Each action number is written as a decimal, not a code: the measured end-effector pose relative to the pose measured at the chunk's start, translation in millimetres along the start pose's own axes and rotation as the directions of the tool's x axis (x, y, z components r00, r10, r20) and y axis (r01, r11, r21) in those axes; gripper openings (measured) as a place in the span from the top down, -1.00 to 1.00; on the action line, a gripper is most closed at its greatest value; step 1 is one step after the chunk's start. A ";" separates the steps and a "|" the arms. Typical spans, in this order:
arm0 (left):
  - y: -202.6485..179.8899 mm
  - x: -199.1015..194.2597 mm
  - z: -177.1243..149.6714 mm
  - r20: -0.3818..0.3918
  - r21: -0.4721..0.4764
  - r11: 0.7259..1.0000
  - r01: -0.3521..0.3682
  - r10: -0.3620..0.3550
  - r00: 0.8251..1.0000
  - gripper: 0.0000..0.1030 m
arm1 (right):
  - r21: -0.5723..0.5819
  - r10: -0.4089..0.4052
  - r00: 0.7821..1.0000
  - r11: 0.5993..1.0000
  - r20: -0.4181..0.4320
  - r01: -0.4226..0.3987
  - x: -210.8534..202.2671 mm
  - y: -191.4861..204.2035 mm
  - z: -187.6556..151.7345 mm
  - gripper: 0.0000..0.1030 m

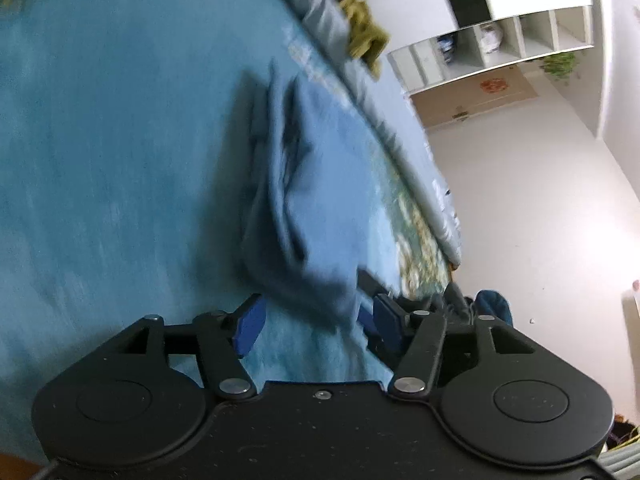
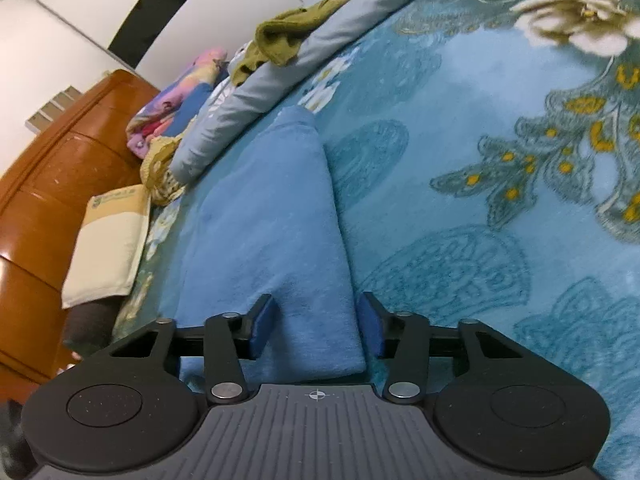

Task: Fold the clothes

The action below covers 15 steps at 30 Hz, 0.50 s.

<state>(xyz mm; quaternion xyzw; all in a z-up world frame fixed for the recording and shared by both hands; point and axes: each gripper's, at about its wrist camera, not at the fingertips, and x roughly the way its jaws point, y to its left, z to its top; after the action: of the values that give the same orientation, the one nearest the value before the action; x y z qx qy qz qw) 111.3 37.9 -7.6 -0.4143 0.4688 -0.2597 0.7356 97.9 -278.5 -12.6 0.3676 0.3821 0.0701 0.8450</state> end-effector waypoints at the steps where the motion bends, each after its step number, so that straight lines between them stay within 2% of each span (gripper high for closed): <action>1: 0.2 6.7 -4.0 -0.014 -0.011 1.000 -0.003 0.003 1.000 -0.11 | 0.020 0.007 1.000 1.000 -0.004 -0.007 0.4 -1.3 0.1 0.46; 3: -1.0 18.1 -6.9 -0.004 -0.018 1.000 -0.004 0.004 1.000 -0.12 | 0.060 0.036 0.999 0.998 -0.018 -0.035 -2.0 -4.3 -0.1 0.69; 5: -2.2 29.3 -9.3 0.010 -0.024 1.000 -0.004 0.004 1.000 -0.19 | 0.093 0.099 0.994 0.991 -0.037 -0.095 -6.3 -6.4 -0.9 0.78; 7: 0.1 36.4 -8.2 0.035 -0.044 0.999 0.012 -0.010 0.999 -0.22 | 0.099 0.125 0.991 0.988 -0.045 -0.120 -11.3 -5.5 -3.4 0.78; 11: 0.3 42.3 -5.0 0.087 -0.059 0.998 0.018 -0.013 0.996 -0.24 | 0.077 0.075 0.996 0.994 -0.041 -0.071 -13.7 -6.5 -7.0 0.68; 15: 1.2 41.4 -2.0 0.138 -0.084 0.996 0.015 -0.004 0.990 -0.24 | 0.092 0.095 0.995 0.991 -0.014 -0.093 -16.9 -11.7 2.8 0.59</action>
<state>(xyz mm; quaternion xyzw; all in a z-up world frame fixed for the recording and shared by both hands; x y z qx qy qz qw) 127.1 5.9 -28.7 -0.4643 0.4255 -0.2140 0.7468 86.2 -295.3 -9.3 0.4227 0.3750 0.0957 0.8195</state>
